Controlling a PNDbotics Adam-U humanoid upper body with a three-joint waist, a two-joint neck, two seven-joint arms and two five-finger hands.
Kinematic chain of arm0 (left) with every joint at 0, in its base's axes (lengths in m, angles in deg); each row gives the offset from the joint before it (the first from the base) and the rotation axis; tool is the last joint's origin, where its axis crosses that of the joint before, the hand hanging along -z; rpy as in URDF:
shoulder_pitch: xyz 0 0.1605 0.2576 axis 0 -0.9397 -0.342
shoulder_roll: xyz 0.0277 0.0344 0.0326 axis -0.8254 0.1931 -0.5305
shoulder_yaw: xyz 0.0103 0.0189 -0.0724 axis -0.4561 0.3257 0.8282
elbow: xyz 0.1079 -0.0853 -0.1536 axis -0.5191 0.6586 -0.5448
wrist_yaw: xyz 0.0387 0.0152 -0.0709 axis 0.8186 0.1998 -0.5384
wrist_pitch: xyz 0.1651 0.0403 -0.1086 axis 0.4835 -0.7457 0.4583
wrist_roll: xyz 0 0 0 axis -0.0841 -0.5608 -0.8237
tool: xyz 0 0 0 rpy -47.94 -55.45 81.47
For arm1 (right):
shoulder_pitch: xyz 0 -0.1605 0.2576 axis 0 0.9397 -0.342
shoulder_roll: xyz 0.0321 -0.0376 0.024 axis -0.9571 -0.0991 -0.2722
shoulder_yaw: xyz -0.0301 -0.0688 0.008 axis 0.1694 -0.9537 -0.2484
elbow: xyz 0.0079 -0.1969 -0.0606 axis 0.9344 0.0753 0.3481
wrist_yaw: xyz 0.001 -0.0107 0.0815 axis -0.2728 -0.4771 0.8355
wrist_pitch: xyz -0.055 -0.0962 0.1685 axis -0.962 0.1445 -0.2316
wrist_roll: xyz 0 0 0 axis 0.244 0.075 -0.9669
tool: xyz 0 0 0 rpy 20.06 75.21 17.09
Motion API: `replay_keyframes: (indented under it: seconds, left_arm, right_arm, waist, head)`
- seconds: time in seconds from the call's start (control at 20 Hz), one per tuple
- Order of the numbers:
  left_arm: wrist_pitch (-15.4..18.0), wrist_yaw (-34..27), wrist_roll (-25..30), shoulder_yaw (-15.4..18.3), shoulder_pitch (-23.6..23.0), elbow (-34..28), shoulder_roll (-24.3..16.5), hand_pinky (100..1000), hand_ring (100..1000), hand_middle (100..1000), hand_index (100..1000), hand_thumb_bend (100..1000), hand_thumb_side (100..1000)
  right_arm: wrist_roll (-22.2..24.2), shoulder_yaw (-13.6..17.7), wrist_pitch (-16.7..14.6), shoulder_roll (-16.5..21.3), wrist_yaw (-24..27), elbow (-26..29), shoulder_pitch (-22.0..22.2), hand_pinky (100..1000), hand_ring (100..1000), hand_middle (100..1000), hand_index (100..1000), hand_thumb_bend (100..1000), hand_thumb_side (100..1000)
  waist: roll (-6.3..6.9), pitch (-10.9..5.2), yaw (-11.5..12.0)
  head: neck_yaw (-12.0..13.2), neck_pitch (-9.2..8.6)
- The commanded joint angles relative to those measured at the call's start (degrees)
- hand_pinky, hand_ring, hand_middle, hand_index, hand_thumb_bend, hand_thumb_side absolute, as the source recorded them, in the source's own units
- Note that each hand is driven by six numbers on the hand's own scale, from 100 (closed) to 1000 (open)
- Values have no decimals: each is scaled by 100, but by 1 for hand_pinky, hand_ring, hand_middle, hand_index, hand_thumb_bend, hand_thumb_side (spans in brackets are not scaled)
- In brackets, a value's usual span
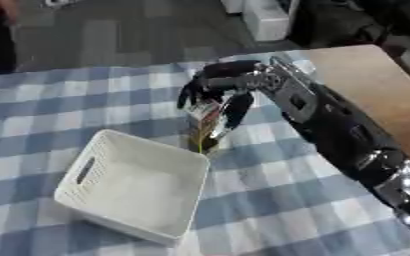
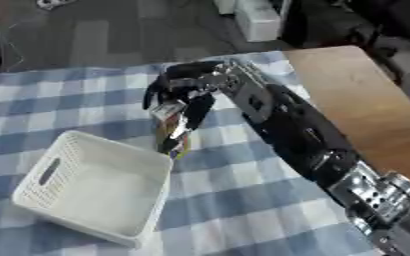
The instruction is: Pick up objects on the table and place them in the box.
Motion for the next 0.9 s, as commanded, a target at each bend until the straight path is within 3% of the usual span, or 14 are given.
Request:
replay_keyframes:
  seconds: [0.05, 0.25, 0.3, 0.45, 0.5, 0.55, 0.6, 0.65, 0.7, 0.85, 0.9]
  left_arm:
    - [6, -33, 19, 3, 109, -65, -3, 837, 652, 809, 933, 1000, 803]
    - [7, -40, 20, 3, 118, -65, 0, 837, 653, 808, 933, 1000, 803]
    - [8, -41, 21, 3, 122, -65, 2, 837, 653, 808, 933, 1000, 802]
    - [8, -45, 23, 1, 131, -65, 7, 837, 653, 808, 933, 1000, 802]
    - [8, -46, 24, 1, 134, -65, 10, 837, 653, 808, 933, 1000, 802]
    - [8, -47, 24, 1, 137, -65, 11, 837, 653, 808, 933, 1000, 802]
    - [9, -49, 24, 0, 140, -65, 13, 837, 653, 808, 933, 1000, 803]
    - [9, -50, 24, 0, 143, -65, 15, 837, 653, 808, 933, 1000, 802]
    - [9, -52, 24, 0, 148, -65, 18, 837, 653, 806, 933, 1000, 802]
    - [10, -56, 24, 1, 154, -65, 22, 836, 653, 806, 933, 1000, 802]
    - [10, -57, 25, 1, 155, -65, 22, 836, 653, 806, 933, 1000, 802]
  right_arm:
    - [270, 32, -583, 24, -246, 17, -138, 196, 599, 100, 715, 826, 456]
    - [-18, 3, -655, -30, -528, -49, -159, 158, 540, 100, 671, 813, 408]
    - [-106, 1, -676, -40, -585, -55, -167, 100, 497, 100, 621, 810, 382]
    - [-397, -16, -729, -60, -749, -76, -177, 100, 441, 100, 561, 791, 353]
    - [-491, -22, -747, -72, -783, -91, -178, 100, 405, 984, 520, 780, 342]
    - [-567, -29, -764, -80, -812, -108, -179, 100, 398, 951, 513, 777, 340]
    - [-632, -36, -785, -90, -838, -120, -179, 100, 366, 802, 478, 770, 329]
    - [-689, -44, -808, -98, -861, -132, -177, 100, 377, 841, 489, 770, 333]
    - [-746, -51, -834, -107, -891, -140, -174, 100, 325, 690, 440, 741, 313]
    - [-883, -72, -927, -126, -998, -175, -163, 100, 293, 692, 424, 749, 298]
    - [-911, -77, -953, -128, -1044, -189, -160, 100, 259, 792, 416, 762, 278]
  waist:
    - [3, -88, 11]
    - [3, -90, 19]
    - [3, -91, 20]
    - [1, -91, 24]
    - [0, -91, 27]
    - [-1, -91, 29]
    - [-2, -91, 31]
    - [-2, -90, 34]
    - [-1, -88, 36]
    - [0, -84, 39]
    - [1, -82, 39]
  head:
    - [-104, -106]
    - [-181, -144]
    - [-199, -151]
    - [-243, -174]
    - [-263, -183]
    - [-274, -188]
    - [-288, -192]
    - [-298, -195]
    - [-308, -198]
    - [-329, -198]
    - [-335, -198]
